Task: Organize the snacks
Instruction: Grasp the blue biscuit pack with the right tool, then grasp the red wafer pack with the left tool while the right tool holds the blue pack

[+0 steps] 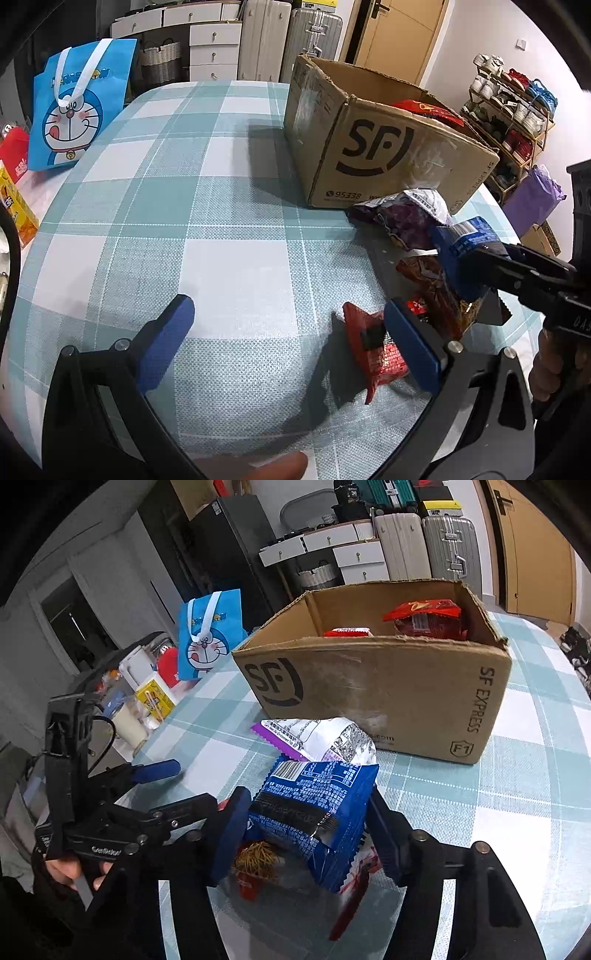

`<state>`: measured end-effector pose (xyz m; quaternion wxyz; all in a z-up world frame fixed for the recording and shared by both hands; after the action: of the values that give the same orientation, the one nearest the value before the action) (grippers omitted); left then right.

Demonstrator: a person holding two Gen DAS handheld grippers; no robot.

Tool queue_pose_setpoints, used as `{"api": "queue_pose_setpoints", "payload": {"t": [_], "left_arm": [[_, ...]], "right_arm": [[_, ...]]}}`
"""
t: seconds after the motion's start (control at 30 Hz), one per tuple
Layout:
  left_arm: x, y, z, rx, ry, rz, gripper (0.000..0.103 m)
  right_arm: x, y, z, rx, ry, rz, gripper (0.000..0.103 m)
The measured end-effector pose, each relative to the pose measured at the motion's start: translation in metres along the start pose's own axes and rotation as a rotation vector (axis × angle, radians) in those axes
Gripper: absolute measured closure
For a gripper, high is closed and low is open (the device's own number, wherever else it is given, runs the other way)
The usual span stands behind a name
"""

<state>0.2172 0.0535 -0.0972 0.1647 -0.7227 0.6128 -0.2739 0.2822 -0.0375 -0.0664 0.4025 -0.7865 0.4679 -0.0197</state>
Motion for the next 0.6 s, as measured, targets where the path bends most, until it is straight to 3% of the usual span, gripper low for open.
{"api": "queue_pose_setpoints", "payload": {"t": [0.17,0.4,0.6], "left_arm": [[0.004,-0.001,0.000,-0.001,0.007,0.009,0.001],[0.023,0.008,0.004,-0.034,0.018,0.087,0.001],[0.041,0.014,0.002,-0.055,0.073,0.133,0.001]], "right_arm": [[0.005,0.003,-0.011,0.029,-0.031,0.041,0.056],[0.010,0.005,-0.033,0.092,-0.051,0.068,0.056],[0.018,0.009,-0.048,0.114,-0.035,0.079,0.056]]}}
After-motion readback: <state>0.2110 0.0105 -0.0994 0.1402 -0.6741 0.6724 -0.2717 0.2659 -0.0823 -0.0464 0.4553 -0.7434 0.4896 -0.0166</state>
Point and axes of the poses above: each gripper's, at about its wrist camera, not at the fingertips, and z roughly the way its jaws point, x to its right, y to its underside, the point moved 8 cm from there along z, roughly the way its jaws point, and after that the axes turned 3 degrees about -z, right-handed, at the moved point
